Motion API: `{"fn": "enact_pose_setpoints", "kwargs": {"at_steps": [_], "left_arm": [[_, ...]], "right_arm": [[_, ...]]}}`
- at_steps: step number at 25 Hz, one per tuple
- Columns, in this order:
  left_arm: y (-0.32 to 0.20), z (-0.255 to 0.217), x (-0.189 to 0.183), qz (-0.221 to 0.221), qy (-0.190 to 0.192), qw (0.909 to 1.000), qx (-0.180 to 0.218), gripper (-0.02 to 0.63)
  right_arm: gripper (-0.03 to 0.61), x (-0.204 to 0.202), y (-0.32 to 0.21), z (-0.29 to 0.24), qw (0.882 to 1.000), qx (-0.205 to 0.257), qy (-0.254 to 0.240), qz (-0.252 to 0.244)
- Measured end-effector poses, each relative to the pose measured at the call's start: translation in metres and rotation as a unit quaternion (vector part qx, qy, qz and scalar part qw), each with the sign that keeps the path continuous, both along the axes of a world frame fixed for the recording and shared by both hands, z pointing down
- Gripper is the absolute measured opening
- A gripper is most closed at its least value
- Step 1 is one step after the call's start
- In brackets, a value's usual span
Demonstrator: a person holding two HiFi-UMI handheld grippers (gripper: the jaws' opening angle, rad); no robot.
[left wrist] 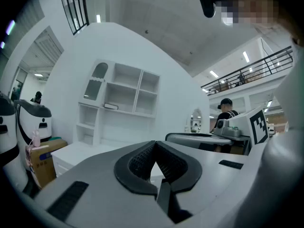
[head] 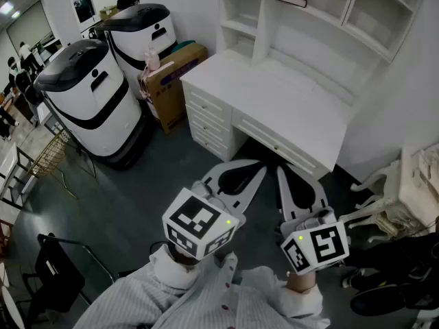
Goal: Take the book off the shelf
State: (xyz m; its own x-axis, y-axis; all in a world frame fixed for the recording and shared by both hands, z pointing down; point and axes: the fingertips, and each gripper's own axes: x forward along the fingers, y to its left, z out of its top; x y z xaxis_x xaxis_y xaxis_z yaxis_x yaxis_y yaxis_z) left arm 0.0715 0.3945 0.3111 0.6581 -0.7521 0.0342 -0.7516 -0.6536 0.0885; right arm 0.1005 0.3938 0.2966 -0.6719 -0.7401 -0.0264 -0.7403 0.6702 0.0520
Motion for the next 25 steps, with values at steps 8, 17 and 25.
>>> {"fn": "enact_pose_setpoints", "kwargs": {"at_steps": [8,17,25], "left_arm": [[0.007,0.004,-0.001,-0.002,0.003,1.0,-0.002,0.011],[0.012,0.012,0.009,-0.019,0.003,0.9998,-0.008,0.011],[0.015,0.024,0.022,-0.032,-0.005,0.9992,-0.021,0.011]], "right_arm": [[0.014,0.002,0.007,0.004,1.0,-0.007,-0.004,0.006],[0.014,0.018,0.012,0.011,1.0,-0.012,-0.005,-0.007],[0.014,0.031,0.01,0.016,1.0,-0.017,-0.01,-0.021]]}}
